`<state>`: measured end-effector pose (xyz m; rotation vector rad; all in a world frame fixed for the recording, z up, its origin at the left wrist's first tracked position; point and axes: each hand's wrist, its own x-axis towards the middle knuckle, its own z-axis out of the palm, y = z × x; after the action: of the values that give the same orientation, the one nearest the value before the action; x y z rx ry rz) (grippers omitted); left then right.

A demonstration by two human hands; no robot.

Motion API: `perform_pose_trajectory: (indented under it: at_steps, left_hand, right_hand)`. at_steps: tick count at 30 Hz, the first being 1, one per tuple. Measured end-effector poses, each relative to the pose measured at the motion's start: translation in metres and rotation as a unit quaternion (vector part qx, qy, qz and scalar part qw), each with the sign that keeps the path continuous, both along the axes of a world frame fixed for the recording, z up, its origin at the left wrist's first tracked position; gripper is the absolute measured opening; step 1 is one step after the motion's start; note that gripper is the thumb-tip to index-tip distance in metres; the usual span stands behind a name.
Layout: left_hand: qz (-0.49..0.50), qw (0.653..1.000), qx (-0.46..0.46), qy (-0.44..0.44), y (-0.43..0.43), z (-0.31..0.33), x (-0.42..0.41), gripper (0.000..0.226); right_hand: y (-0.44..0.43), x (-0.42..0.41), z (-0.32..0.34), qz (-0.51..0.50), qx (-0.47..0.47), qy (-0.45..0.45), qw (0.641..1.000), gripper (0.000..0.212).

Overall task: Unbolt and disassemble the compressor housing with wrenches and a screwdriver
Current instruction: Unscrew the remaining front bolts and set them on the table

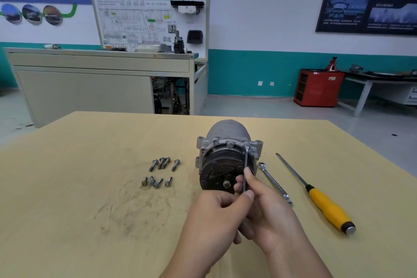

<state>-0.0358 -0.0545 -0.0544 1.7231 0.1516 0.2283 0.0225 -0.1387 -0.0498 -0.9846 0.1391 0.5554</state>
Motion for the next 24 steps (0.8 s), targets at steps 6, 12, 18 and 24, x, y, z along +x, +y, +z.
perform_pose_trajectory:
  at_steps: [6, 12, 18, 24]
  left_hand:
    - [-0.031, 0.999, -0.011, 0.034, -0.007, 0.001, 0.003, 0.040]
    - [-0.102, 0.976, -0.178, 0.067, -0.018, 0.004, 0.006, 0.035]
    - [-0.125, 0.927, -0.343, 0.087, -0.026, 0.011, 0.009, 0.028]
    - [-0.157, 0.869, -0.456, 0.111, -0.020, 0.024, 0.008, 0.036]
  right_hand:
    - [-0.008, 0.006, -0.003, -0.016, -0.067, -0.013, 0.998, 0.023]
    - [-0.018, 0.011, -0.004, 0.041, 0.077, -0.001, 0.996, 0.032]
    - [-0.029, 0.012, -0.006, 0.069, 0.128, -0.007, 0.989, 0.026]
    - [-0.025, 0.018, 0.006, 0.131, 0.105, 0.012, 0.986, 0.022]
